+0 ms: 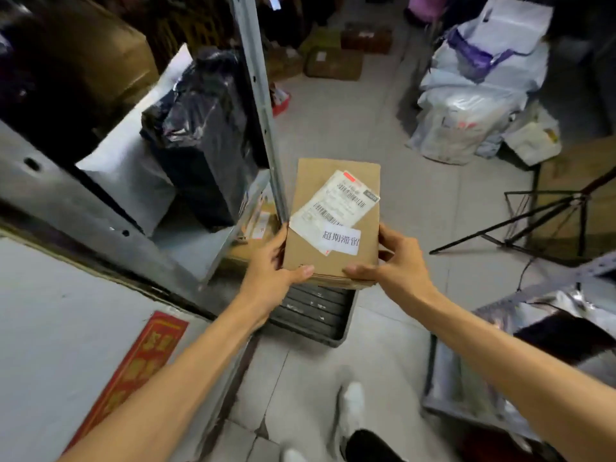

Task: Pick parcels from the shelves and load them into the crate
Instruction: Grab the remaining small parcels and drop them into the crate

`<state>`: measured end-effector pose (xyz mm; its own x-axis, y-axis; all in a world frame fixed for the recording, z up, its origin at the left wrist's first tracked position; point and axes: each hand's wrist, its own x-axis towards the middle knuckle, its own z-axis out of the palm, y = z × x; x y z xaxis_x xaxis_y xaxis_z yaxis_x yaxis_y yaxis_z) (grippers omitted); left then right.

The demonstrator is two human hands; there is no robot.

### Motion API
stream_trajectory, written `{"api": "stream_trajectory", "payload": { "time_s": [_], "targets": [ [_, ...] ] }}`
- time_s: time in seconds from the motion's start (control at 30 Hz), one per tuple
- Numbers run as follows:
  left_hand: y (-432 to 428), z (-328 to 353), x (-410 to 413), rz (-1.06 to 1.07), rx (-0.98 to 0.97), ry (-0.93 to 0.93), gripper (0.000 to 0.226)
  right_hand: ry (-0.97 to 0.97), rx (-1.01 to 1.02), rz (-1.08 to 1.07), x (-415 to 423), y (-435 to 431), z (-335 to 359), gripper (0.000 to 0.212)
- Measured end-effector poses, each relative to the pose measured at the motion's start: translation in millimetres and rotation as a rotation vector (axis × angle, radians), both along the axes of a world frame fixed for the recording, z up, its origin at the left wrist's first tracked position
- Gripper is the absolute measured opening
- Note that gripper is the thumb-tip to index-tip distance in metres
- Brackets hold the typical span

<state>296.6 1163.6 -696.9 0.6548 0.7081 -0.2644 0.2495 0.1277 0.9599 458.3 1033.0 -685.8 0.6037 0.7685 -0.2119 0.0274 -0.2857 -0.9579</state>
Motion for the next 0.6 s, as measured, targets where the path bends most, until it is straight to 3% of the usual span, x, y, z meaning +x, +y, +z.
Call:
{"api": "stream_trajectory", "payload": {
  "time_s": [0.3,0.6],
  "targets": [
    [52.1,-208.9,45.1,0.079,-0.197,0.232,0.084,0.122,-0.219,0.028,43.4,59.2,-214.8,0.075],
    [107.9,-392.6,73.0,0.061,-0.278,0.452,0.088,0.261,-0.42,-0.13,48.0,117.2,-405.4,0.078]
  ]
}}
